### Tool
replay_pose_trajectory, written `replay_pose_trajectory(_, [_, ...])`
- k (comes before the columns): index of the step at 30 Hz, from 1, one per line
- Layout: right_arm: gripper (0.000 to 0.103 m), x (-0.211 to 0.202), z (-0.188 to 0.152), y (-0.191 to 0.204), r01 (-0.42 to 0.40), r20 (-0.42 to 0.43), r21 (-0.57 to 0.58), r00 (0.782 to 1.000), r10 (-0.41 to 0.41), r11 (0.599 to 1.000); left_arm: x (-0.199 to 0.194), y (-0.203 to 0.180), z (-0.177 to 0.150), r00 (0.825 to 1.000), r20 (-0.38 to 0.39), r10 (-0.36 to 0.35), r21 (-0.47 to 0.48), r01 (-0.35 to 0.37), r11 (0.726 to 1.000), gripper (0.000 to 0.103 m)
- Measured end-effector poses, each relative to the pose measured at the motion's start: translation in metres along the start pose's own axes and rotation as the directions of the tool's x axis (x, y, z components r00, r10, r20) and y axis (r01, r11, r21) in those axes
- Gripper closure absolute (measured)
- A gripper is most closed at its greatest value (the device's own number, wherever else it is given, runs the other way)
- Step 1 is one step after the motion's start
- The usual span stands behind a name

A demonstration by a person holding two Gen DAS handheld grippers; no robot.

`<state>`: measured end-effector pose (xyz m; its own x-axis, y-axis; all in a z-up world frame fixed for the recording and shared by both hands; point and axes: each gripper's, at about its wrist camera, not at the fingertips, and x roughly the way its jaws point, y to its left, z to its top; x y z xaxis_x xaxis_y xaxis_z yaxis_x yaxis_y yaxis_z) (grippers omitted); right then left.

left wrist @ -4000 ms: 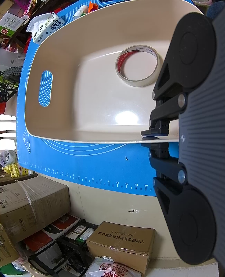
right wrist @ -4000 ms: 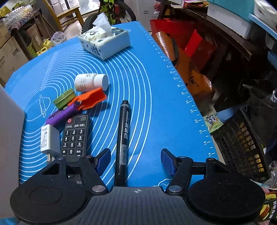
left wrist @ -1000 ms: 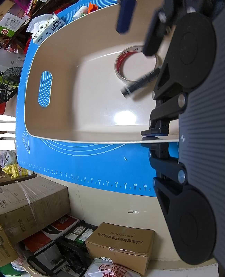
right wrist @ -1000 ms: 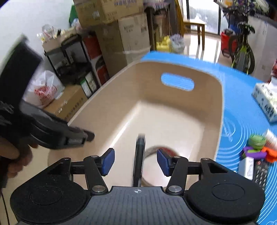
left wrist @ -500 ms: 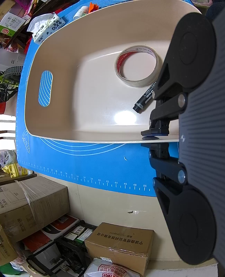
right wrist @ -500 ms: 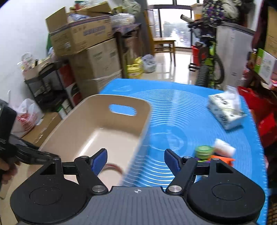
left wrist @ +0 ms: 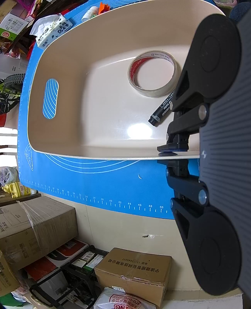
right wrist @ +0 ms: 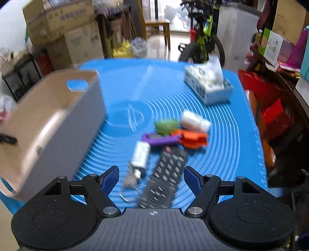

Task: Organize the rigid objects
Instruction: 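Move the right gripper to the TV remote and grasp it, then carry the TV remote into the bin and release it with the right gripper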

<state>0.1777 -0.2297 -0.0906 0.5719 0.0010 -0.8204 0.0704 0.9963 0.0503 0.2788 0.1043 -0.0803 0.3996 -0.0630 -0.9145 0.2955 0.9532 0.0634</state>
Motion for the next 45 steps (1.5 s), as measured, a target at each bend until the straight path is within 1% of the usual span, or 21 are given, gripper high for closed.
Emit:
replay_pose_trajectory(3, [0.025, 0.015, -0.006, -0.004, -0.013, -0.048, 0.042, 0.999, 0.015, 0.999, 0.0, 0.0, -0.001, 1.0, 0.001, 0.002, 0.001, -0.002, 1.0, 0.097])
replay_pose_trajectory(7, [0.025, 0.035, -0.012, -0.008, 0.01, -0.087, 0.089, 0.996, -0.002, 0.996, 0.0, 0.0, -0.001, 1.0, 0.0, 0.002, 0.003, -0.002, 1.0, 0.097])
replay_pose_trajectory(11, [0.025, 0.048, -0.014, -0.009, 0.038, -0.093, 0.112, 0.995, -0.028, 0.993, 0.0, 0.0, -0.001, 1.0, -0.001, 0.004, 0.006, -0.004, 1.0, 0.097])
replay_pose_trajectory(18, [0.028, 0.065, -0.014, -0.011, 0.083, -0.091, 0.199, 0.994, -0.066, 0.976, 0.0, -0.001, -0.001, 1.0, -0.003, 0.002, 0.011, -0.002, 1.0, 0.097])
replay_pose_trajectory(20, [0.029, 0.067, -0.015, -0.008, 0.105, -0.074, 0.203, 0.993, -0.092, 0.973, 0.0, -0.001, 0.0, 1.0, -0.004, 0.003, 0.015, -0.002, 1.0, 0.096])
replay_pose_trajectory(23, [0.036, 0.068, -0.015, -0.002, 0.126, -0.058, 0.206, 0.992, -0.116, 0.97, 0.001, -0.002, 0.0, 1.0, -0.004, 0.004, 0.021, -0.003, 1.0, 0.096])
replay_pose_trajectory(24, [0.04, 0.068, -0.015, 0.0, 0.13, -0.049, 0.205, 0.991, -0.122, 0.97, 0.001, -0.002, 0.0, 1.0, -0.005, 0.002, 0.02, -0.002, 1.0, 0.096])
replay_pose_trajectory(25, [0.047, 0.067, -0.016, 0.002, 0.128, -0.039, 0.2, 0.992, -0.123, 0.971, 0.001, -0.002, 0.0, 1.0, -0.005, 0.001, 0.019, -0.001, 1.0, 0.096])
replay_pose_trajectory(30, [0.048, 0.067, -0.015, 0.005, 0.142, -0.045, 0.185, 0.99, -0.136, 0.972, 0.001, -0.003, 0.0, 1.0, -0.003, 0.003, 0.013, -0.003, 1.0, 0.096])
replay_pose_trajectory(32, [0.048, 0.064, -0.017, 0.005, 0.177, -0.04, 0.162, 0.984, -0.173, 0.971, 0.001, -0.004, 0.0, 1.0, -0.003, 0.005, 0.013, -0.005, 1.0, 0.096])
replay_pose_trajectory(34, [0.048, 0.059, -0.017, 0.003, 0.186, -0.03, 0.163, 0.983, -0.184, 0.969, 0.001, -0.004, 0.0, 1.0, -0.003, 0.004, 0.013, -0.004, 1.0, 0.097])
replay_pose_trajectory(40, [0.048, 0.042, -0.011, 0.002, 0.195, 0.055, 0.151, 0.977, -0.205, 0.969, 0.001, -0.004, 0.0, 1.0, -0.003, 0.004, 0.012, -0.004, 1.0, 0.097])
replay_pose_trajectory(45, [0.048, 0.032, -0.006, 0.005, 0.203, 0.091, 0.138, 0.972, -0.217, 0.969, 0.0, -0.004, -0.001, 1.0, -0.003, 0.004, 0.011, -0.004, 1.0, 0.096])
